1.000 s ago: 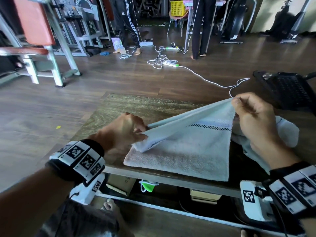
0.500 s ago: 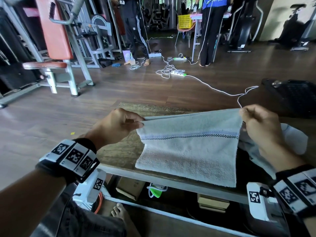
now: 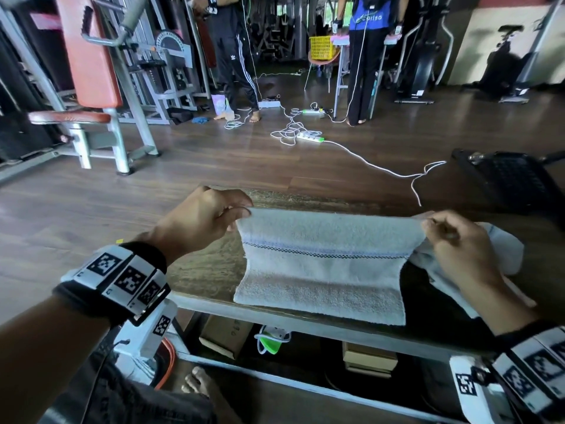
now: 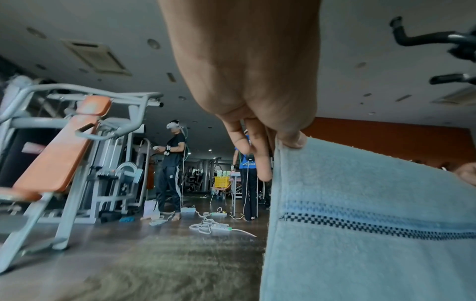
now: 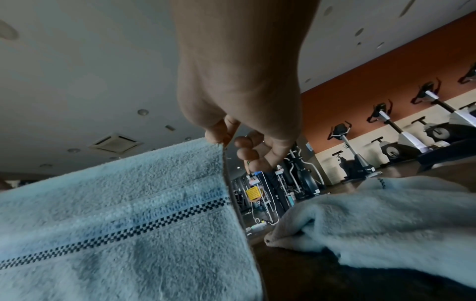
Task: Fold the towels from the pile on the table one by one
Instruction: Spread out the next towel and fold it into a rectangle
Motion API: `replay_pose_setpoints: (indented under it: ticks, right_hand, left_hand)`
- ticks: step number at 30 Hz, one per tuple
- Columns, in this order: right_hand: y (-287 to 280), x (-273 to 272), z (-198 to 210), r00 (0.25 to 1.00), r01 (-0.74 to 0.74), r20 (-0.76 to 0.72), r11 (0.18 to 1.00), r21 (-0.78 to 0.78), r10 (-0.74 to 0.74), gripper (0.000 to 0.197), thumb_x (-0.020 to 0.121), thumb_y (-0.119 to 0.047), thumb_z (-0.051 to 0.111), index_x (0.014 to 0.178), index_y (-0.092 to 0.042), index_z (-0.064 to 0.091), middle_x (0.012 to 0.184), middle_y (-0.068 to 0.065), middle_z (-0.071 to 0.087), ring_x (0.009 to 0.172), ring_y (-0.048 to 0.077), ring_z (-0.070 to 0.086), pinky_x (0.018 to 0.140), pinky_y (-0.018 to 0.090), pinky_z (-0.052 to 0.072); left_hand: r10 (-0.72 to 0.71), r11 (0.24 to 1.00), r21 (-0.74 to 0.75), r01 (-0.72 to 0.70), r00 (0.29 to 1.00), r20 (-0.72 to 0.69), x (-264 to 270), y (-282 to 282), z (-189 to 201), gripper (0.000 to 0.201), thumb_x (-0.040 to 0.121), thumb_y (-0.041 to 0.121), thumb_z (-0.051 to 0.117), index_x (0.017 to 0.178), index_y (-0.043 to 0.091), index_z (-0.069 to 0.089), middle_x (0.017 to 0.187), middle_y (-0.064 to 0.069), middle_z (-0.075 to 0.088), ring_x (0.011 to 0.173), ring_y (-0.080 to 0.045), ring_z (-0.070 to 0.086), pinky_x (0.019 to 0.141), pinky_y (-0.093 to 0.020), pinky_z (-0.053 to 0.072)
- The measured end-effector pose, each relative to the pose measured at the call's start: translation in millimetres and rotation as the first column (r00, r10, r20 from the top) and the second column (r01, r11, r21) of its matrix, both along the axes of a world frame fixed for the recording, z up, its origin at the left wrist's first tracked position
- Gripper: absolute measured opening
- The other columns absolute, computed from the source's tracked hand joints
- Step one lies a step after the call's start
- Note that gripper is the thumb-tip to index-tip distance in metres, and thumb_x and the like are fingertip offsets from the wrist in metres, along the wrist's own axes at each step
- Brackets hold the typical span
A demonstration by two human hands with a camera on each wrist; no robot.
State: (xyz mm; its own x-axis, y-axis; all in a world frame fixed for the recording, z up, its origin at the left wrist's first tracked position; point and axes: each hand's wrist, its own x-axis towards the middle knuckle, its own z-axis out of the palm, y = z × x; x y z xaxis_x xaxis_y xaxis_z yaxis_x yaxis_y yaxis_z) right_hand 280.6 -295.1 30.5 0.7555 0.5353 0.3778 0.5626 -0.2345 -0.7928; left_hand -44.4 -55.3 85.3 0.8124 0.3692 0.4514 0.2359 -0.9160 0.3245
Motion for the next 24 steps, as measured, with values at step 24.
replay_pose_setpoints:
  ticks: [24]
  right_hand:
    - [42.1, -4.5, 101.7, 0.988, -0.119, 0.118, 0.984, 0.135, 0.104, 0.012, 0.097, -0.022, 0.059, 0.086, -0.027, 0.063, 0.079, -0.006, 0.063, 0.08, 0.025, 0.067, 0.08, 0.043, 0.057]
  left_hand:
    - [0.26, 0.959, 0.043, -0.279, 0.931, 0.256, 1.0, 36.3, 75.5, 0.013, 0.093, 0.024, 0.065, 0.086, 0.014, 0.068, 0.075, -0.006, 0.067, 0.065, -0.022, 0.061, 0.065, -0.031, 0.052]
